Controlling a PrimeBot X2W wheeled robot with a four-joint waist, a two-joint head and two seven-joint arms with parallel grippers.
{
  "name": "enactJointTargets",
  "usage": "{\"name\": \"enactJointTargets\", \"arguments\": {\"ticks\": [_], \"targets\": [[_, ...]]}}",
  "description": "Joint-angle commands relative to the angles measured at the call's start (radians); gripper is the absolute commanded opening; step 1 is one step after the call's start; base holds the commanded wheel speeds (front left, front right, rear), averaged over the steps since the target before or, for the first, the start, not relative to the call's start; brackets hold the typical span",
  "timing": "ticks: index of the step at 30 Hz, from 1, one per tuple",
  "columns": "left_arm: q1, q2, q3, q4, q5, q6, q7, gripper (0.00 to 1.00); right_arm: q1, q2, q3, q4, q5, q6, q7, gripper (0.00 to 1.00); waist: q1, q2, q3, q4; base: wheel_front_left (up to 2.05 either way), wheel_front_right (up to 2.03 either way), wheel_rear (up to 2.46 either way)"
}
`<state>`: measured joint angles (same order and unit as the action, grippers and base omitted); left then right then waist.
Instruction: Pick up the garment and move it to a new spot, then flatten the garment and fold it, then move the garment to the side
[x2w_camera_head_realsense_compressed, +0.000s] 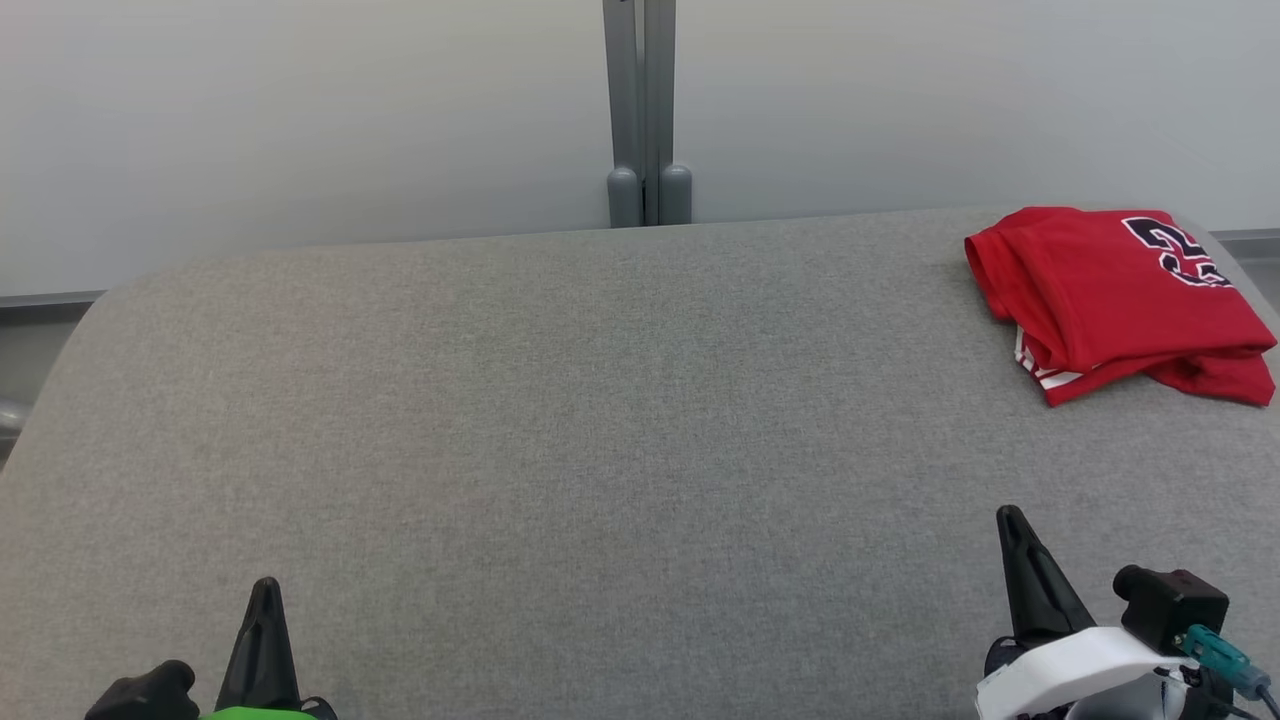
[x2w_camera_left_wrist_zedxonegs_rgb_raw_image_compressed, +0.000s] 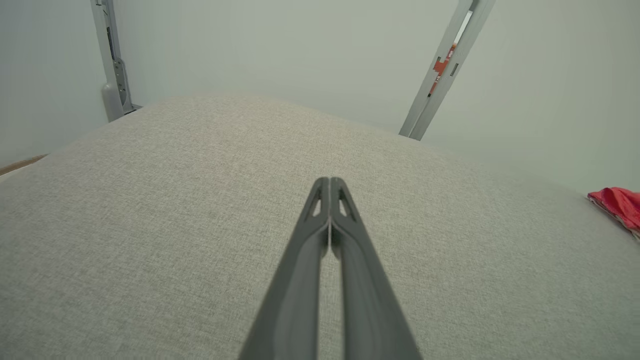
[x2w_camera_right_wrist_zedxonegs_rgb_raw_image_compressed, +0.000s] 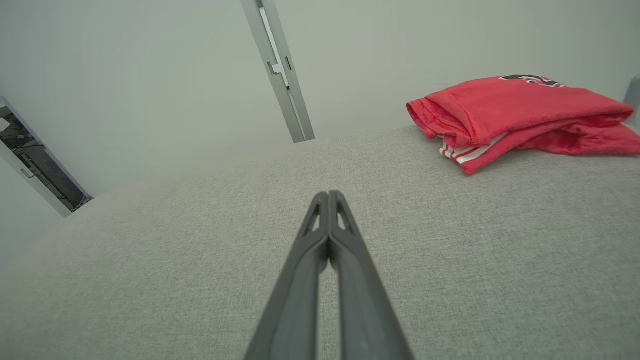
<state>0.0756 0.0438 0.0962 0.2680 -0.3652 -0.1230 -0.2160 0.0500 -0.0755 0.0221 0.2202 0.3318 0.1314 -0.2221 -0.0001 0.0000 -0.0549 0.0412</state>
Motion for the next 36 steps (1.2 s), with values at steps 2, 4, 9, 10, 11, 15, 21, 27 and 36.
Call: {"name": "enactJointTargets", "arguments": {"ticks": [2, 4, 9, 10, 11, 15, 21, 27, 36], "targets": [[-0.028, 0.004, 0.004, -0.015, -0.064, -0.001, 0.014, 0.0, -0.032, -0.002, -0.01, -0.013, 0.067, 0.0, 0.015, 0.0, 0.0001, 0.0, 0.001, -0.001, 0.0, 0.0, 0.0], [-0.033, 0.005, 0.004, -0.016, -0.098, -0.001, 0.022, 0.0, -0.036, -0.001, -0.014, -0.012, 0.103, 0.0, 0.024, 0.0, 0.0001, 0.0, 0.002, -0.002, 0.0, 0.0, 0.0], [-0.044, 0.005, 0.004, -0.018, -0.178, -0.002, 0.043, 0.0, -0.045, 0.001, -0.022, -0.01, 0.185, 0.0, 0.046, 0.0, 0.0001, 0.0, 0.005, -0.003, 0.0, 0.0, 0.0], [-0.046, 0.005, 0.004, -0.018, -0.196, -0.002, 0.047, 0.0, -0.047, 0.001, -0.024, -0.009, 0.203, 0.0, 0.051, 0.0, 0.0001, 0.0, 0.005, -0.004, 0.0, 0.0, 0.0], [-0.048, 0.005, 0.004, -0.019, -0.21, -0.002, 0.051, 0.0, -0.049, 0.002, -0.026, -0.009, 0.217, 0.0, 0.055, 0.0, 0.0001, 0.0, 0.006, -0.004, 0.0, 0.0, 0.0], [-0.057, 0.005, 0.005, -0.02, -0.271, -0.002, 0.067, 0.0, -0.056, 0.003, -0.032, -0.007, 0.28, 0.0, 0.071, 0.0, 0.0001, 0.0, 0.008, -0.005, 0.0, 0.0, 0.0], [-0.069, 0.006, 0.006, -0.021, -0.358, -0.003, 0.09, 0.0, -0.066, 0.005, -0.042, -0.005, 0.369, 0.0, 0.095, 0.0, 0.0001, 0.0, 0.011, -0.007, 0.0, 0.0, 0.0], [-0.08, 0.006, 0.007, -0.021, -0.439, -0.004, 0.112, 0.0, -0.076, 0.007, -0.051, -0.002, 0.452, 0.0, 0.117, 0.0, 0.0001, 0.0, 0.013, -0.009, 0.0, 0.0, 0.0], [-0.096, 0.007, 0.009, -0.022, -0.553, -0.005, 0.143, 0.0, -0.089, 0.009, -0.063, 0.001, 0.568, 0.0, 0.148, 0.0, 0.0001, 0.0, 0.018, -0.013, 0.0, 0.0, 0.0]]}}
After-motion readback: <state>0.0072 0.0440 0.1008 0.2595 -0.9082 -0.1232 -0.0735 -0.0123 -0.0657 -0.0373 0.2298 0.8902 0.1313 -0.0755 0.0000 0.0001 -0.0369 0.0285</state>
